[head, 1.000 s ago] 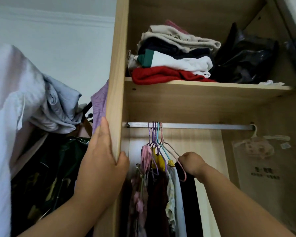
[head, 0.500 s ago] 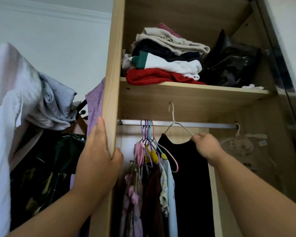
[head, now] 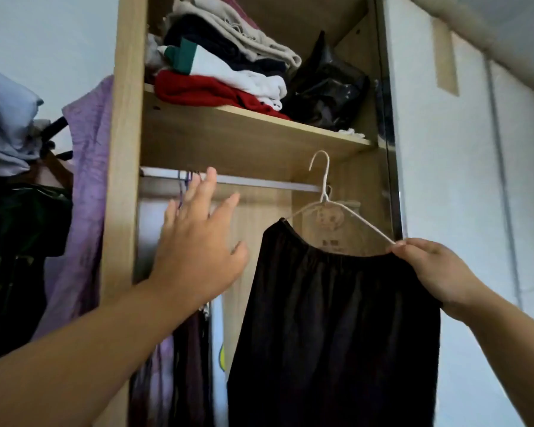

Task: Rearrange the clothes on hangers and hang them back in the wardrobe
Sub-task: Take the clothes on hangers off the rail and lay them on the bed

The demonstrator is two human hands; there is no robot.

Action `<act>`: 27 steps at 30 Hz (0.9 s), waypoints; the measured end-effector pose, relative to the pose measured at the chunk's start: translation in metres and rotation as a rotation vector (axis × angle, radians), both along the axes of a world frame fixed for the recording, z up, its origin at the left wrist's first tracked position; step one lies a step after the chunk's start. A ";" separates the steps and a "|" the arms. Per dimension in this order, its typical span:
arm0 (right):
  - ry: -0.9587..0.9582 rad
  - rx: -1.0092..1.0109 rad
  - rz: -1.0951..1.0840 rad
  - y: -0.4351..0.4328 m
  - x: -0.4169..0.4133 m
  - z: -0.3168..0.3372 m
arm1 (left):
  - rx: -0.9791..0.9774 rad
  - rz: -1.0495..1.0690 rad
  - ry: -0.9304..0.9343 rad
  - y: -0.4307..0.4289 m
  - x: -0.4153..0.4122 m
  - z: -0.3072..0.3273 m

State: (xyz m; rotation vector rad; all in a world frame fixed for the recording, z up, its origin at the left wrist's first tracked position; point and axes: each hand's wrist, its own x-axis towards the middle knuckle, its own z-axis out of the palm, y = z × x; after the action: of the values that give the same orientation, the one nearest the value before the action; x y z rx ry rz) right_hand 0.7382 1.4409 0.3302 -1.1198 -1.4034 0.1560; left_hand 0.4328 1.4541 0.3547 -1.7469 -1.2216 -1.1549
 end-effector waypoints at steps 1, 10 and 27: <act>-0.007 -0.017 -0.019 -0.015 0.006 -0.010 | -0.073 -0.062 0.003 0.004 0.014 -0.005; -0.004 -0.242 -0.133 -0.142 0.014 -0.089 | -0.663 -0.396 0.146 0.073 0.095 -0.092; 0.097 -0.729 -1.022 -0.341 -0.171 -0.301 | -0.845 -1.363 0.228 -0.013 0.072 -0.273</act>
State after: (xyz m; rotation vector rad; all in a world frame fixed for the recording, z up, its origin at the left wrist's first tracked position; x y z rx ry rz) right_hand 0.5672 1.0995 0.0296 -2.2662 -0.5303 -0.0289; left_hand 0.5050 1.4410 0.0817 -3.4673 -0.1756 -1.0230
